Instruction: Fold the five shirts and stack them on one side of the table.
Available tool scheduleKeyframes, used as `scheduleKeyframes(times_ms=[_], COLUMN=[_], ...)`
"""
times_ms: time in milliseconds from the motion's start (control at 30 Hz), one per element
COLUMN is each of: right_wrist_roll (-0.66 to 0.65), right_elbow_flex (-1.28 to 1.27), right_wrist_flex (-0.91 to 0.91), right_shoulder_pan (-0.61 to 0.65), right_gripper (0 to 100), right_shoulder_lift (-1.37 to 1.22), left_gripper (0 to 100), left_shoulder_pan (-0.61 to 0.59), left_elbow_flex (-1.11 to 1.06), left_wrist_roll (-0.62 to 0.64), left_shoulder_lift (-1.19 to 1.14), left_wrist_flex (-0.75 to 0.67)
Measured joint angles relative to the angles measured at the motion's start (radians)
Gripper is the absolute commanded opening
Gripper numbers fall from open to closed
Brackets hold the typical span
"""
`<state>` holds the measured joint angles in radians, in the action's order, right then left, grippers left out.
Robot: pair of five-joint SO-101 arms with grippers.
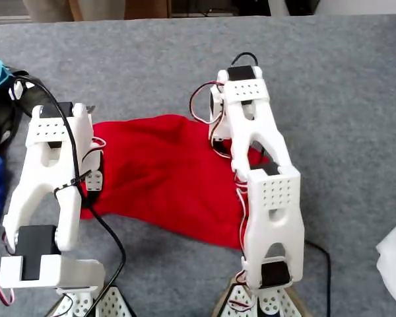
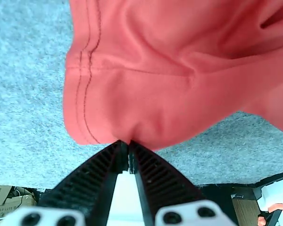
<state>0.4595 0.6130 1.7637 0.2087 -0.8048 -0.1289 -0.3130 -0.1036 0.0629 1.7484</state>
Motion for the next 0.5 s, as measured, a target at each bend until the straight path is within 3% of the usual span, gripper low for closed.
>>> scheduleKeyframes(times_ms=[500], right_wrist_roll=[-0.04], right_elbow_flex=[0.127], right_wrist_flex=[0.0], right_shoulder_pan=[-0.186], right_gripper=[2.2], right_shoulder_lift=[0.0], left_gripper=[2], left_shoulder_pan=[0.0], left_elbow_flex=[0.0], left_wrist_roll=[-0.037], left_shoulder_lift=[0.0], left_wrist_flex=[0.0])
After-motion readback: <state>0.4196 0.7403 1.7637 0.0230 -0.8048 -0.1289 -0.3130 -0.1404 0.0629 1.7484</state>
